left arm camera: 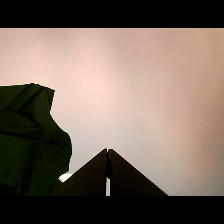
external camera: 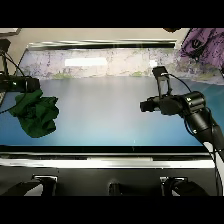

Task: Fold the clothes and pants, and hang the long-sleeved shirts on hangers.

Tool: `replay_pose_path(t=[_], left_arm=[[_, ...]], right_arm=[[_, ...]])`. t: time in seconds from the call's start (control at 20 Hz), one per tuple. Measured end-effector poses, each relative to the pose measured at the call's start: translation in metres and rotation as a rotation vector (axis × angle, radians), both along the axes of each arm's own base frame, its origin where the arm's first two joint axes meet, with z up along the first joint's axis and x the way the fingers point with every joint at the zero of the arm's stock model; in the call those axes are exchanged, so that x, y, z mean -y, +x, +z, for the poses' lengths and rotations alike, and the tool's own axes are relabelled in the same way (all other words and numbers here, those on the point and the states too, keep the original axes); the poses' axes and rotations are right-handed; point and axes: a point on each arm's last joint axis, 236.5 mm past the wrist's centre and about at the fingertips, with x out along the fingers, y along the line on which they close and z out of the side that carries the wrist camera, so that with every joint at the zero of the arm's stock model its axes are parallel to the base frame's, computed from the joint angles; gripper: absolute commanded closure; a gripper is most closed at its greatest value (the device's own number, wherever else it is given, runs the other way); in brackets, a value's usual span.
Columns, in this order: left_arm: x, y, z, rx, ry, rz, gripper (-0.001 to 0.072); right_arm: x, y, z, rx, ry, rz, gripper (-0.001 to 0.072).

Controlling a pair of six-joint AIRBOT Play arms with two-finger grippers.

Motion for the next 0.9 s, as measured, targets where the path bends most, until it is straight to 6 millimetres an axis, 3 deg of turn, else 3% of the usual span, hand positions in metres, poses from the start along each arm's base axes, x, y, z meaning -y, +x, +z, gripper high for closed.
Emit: replay_pose_path(t=[0.75, 0.8, 0.85, 0.9], left_arm=[[0.0002, 0.0034, 0.0018, 0.015, -0.003, 0.003, 0.0676], [0.0003, 0.0033, 0.0004, 0.010, -0.007, 0.007, 0.0587], [0.0002, 0.0025, -0.0022, -0.002, -0.017, 0.020, 0.0401], [-0.0024, 0.0010, -0.0072, -0.026, -0.022, 0.046, -0.0013]], right_arm=[[0.0000, 0.0000, 0.0000, -0.001, 0.001, -0.002, 0.0678], [0.0000, 0.0000, 0.0000, -0.001, 0.001, -0.002, 0.0678], [0.0000, 0.0000, 0.0000, -0.001, 0.001, -0.002, 0.0678], [0.0000, -0.0002, -0.0001, -0.001, 0.002, -0.002, 0.0678]])
